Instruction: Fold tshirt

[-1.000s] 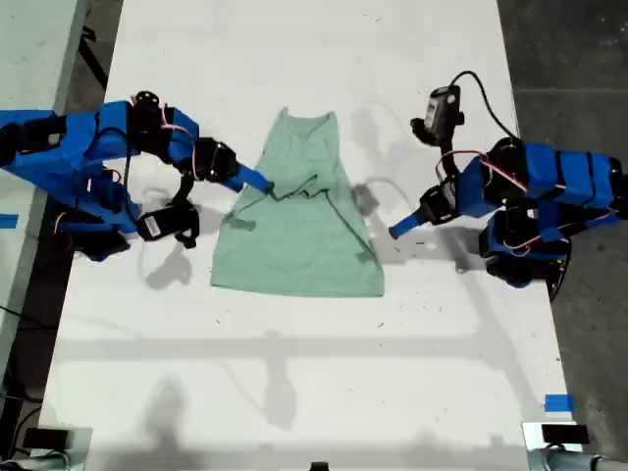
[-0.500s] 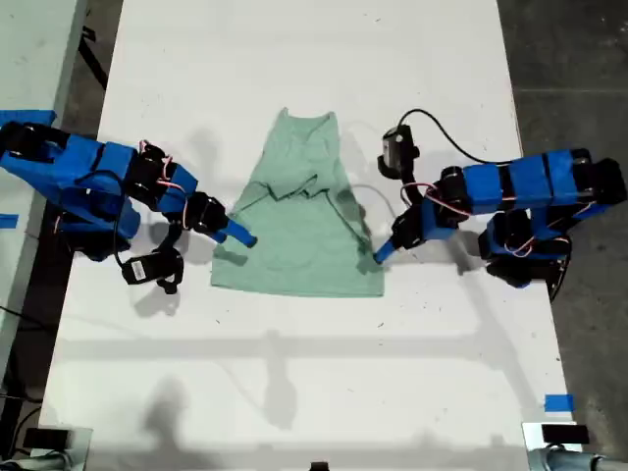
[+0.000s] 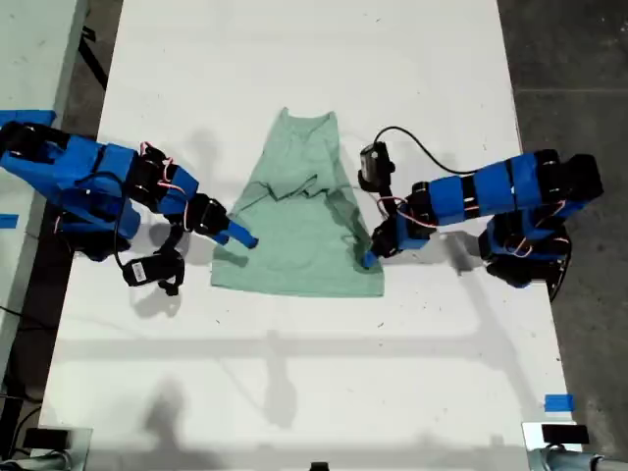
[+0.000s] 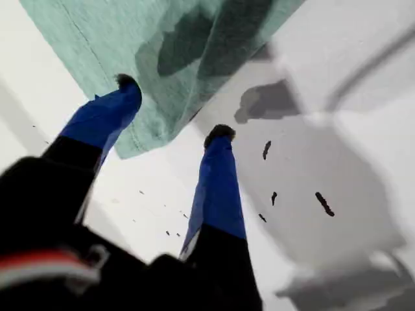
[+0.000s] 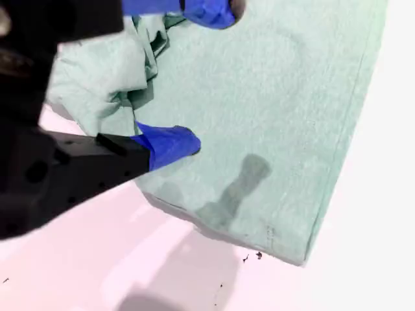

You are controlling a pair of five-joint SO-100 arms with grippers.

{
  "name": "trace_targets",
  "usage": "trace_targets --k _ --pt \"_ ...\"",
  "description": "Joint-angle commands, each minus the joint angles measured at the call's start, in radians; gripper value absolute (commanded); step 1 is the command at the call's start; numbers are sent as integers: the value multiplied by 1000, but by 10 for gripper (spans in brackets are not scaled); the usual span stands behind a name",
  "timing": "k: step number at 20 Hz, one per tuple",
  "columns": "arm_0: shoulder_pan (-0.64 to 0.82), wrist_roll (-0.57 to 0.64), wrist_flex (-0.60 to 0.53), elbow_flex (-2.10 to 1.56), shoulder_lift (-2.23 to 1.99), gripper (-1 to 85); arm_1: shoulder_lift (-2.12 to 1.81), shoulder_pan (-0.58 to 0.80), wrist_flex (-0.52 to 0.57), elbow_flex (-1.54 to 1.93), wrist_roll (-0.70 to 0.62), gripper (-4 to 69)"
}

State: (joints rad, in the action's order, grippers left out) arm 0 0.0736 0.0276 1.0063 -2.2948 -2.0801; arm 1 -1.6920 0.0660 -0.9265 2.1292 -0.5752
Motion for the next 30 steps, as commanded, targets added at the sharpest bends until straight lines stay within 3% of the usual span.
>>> trace_targets --k 1,7,8,9,13,18,19,25,28,29,30 --pt "-20 -17 -18 12 -44 267 46 21 48 -97 -15 228" --pt "-41 -41 -23 14 -46 262 91 51 103 -81 -38 116" --pt "-43 -44 -23 15 -46 261 94 55 100 -84 -43 22" --pt "-44 -48 -25 15 -48 260 94 55 100 -84 -51 -3" --pt "-49 -54 -28 17 -58 257 83 49 64 -94 -57 -3" --pt "-57 -61 -32 17 -74 254 -63 38 -319 -236 -77 -5" --pt "-60 -64 -34 17 -75 254 -66 38 -339 -270 -72 -5" --pt "-71 -72 -40 23 -80 252 377 -8 -354 -822 21 -6" --pt "-77 -78 -43 21 -80 252 555 -21 -311 -985 107 -9" --pt "-77 -78 -46 21 -80 252 592 -23 -276 -985 158 12" --pt "-77 -78 -49 21 -80 252 640 -26 -250 -997 199 150"
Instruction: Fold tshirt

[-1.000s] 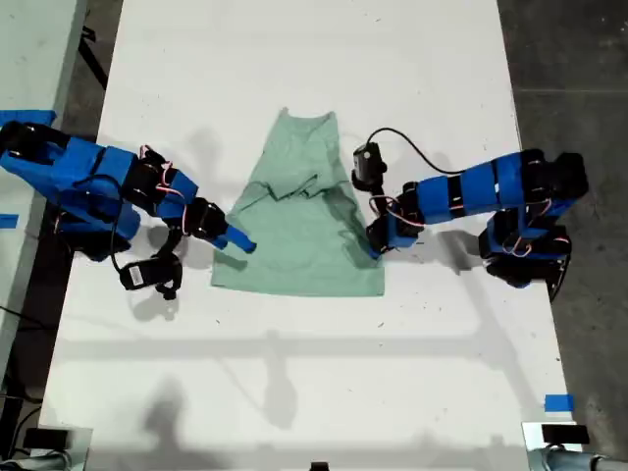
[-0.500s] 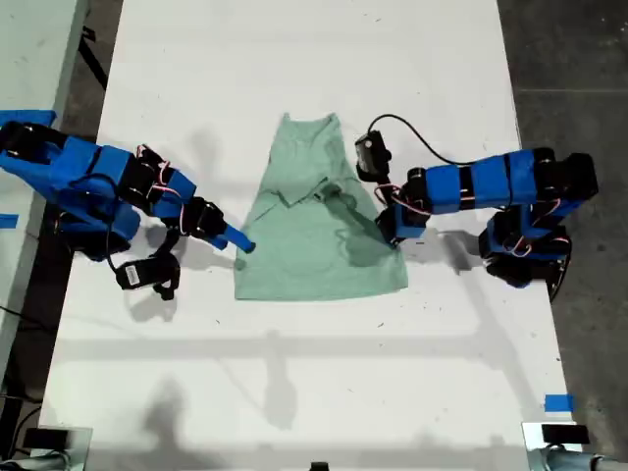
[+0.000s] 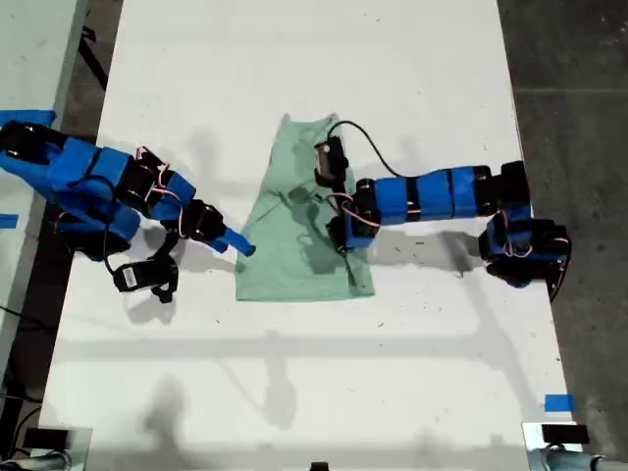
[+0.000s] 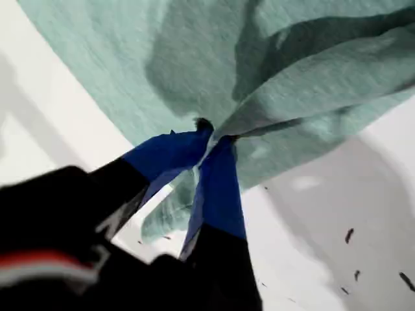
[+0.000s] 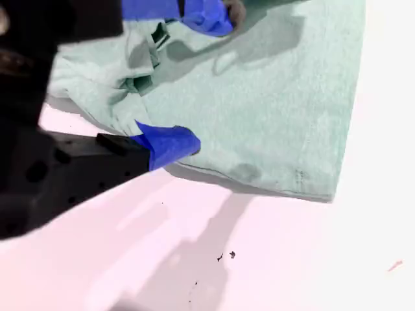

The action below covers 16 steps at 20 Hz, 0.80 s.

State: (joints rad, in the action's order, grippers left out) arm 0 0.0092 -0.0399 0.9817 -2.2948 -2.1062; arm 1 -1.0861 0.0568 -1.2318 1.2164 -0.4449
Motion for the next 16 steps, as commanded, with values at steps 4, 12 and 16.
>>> trace_targets --k 4,12,16 --pt "-17 -11 -28 28 -54 250 86 -38 -37 -207 60 309" --pt "2 -28 66 89 -43 248 -285 -35 -407 -186 -21 272" --pt "41 -23 196 216 49 247 -397 -23 -405 -60 -29 263"
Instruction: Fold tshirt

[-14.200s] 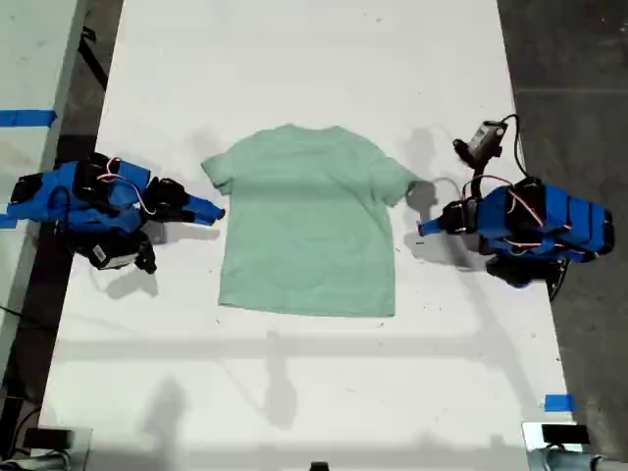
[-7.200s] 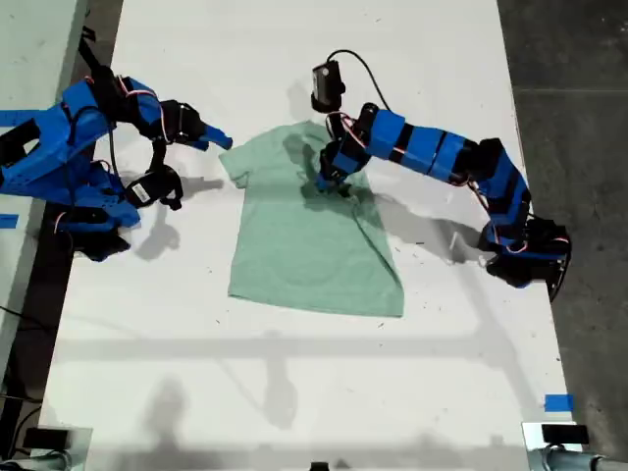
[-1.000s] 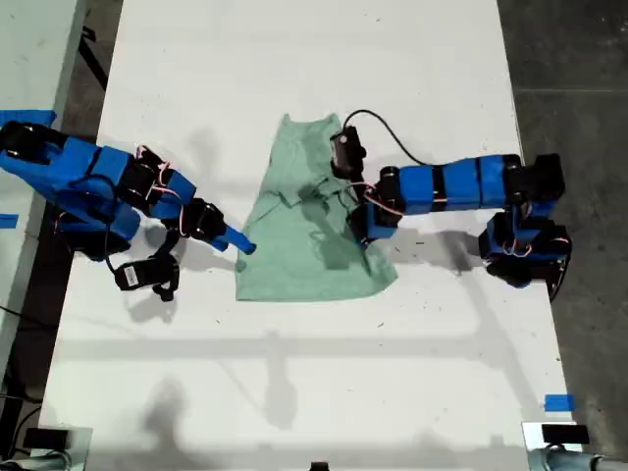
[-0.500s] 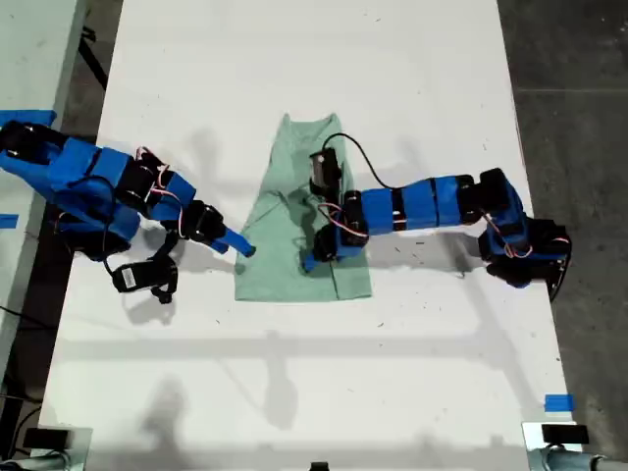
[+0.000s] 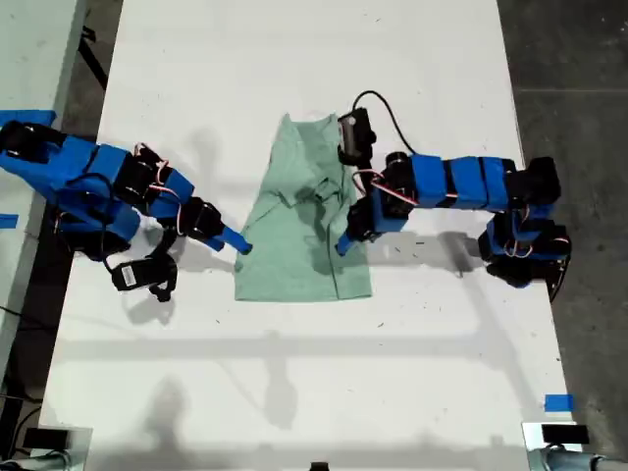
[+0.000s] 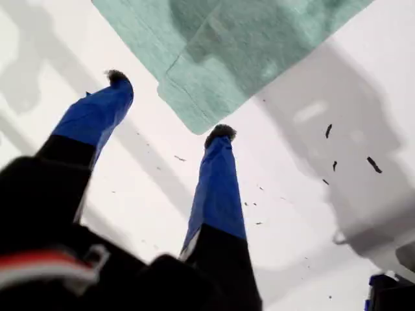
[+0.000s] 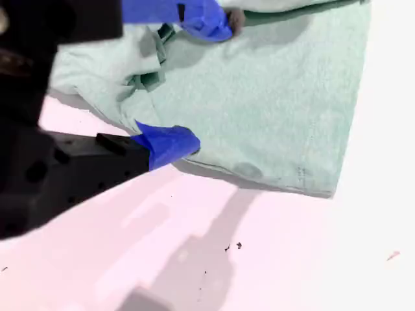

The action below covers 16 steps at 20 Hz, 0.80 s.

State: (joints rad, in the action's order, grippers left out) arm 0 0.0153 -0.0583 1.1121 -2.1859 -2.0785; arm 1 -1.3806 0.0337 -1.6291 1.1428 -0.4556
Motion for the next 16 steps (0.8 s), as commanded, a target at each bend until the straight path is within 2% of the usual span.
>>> trace_targets --k 1,3,5,11,14,16 --pt "48 3 107 152 55 250 -117 0 -8 35 -20 262" --pt "64 15 164 224 110 251 -140 0 -2 71 -18 258" --pt "75 23 270 327 206 256 -160 0 -2 97 -14 254" --pt "95 40 393 443 318 264 -261 -2 38 232 15 243" --pt "103 41 353 403 336 264 -330 -3 83 324 29 240" --pt "124 41 245 313 368 238 -371 -3 121 380 34 237"
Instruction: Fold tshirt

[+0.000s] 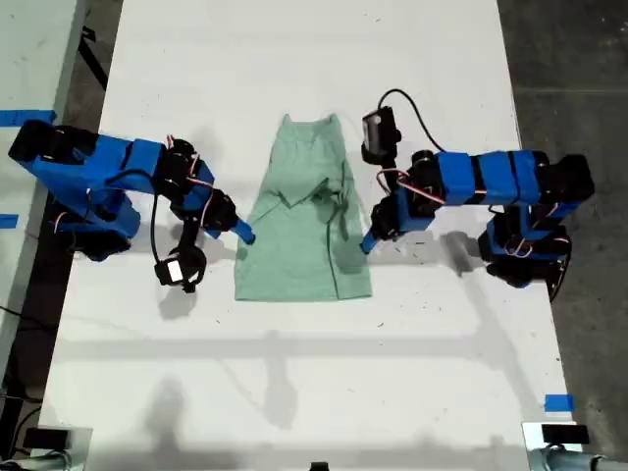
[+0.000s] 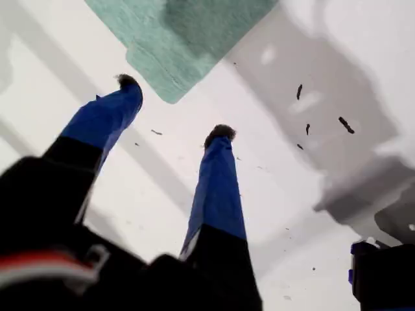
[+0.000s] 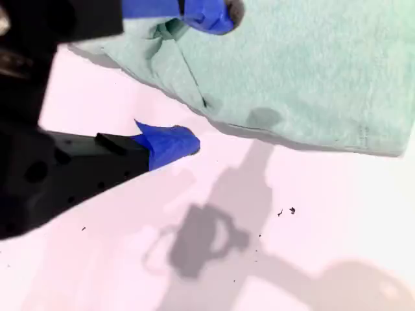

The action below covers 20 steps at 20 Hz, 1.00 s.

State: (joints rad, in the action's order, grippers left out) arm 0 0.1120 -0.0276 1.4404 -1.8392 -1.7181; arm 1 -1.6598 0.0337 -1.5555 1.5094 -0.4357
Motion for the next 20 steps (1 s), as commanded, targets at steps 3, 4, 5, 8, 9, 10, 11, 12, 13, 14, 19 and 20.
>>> trace_targets --k 3,4,5,8,9,10,11,12,13,14,19,20 --pt "44 15 -179 -87 81 234 -109 -3 67 43 15 236" --pt "49 17 -192 -87 110 236 -109 -5 71 44 15 235" --pt "54 18 -207 -89 133 236 -109 -8 75 48 15 235" --pt "77 31 -308 -146 202 234 -109 -11 81 46 14 234" --pt "92 43 -371 -179 225 228 -109 -12 83 46 14 233" --pt "104 51 -402 -196 241 211 -109 -15 83 48 14 232" --pt "109 49 -403 -206 229 167 -109 -17 84 51 14 231" --pt "120 54 -416 -221 221 83 -109 -18 87 55 15 231" --pt "127 74 -422 -221 221 47 -109 -20 91 60 15 231" --pt "133 87 -423 -216 229 23 -107 -21 92 63 15 231" --pt "127 110 -437 -206 230 1 -109 -34 112 84 20 229" --pt "124 109 -436 -206 230 1 -109 -37 114 86 21 229"
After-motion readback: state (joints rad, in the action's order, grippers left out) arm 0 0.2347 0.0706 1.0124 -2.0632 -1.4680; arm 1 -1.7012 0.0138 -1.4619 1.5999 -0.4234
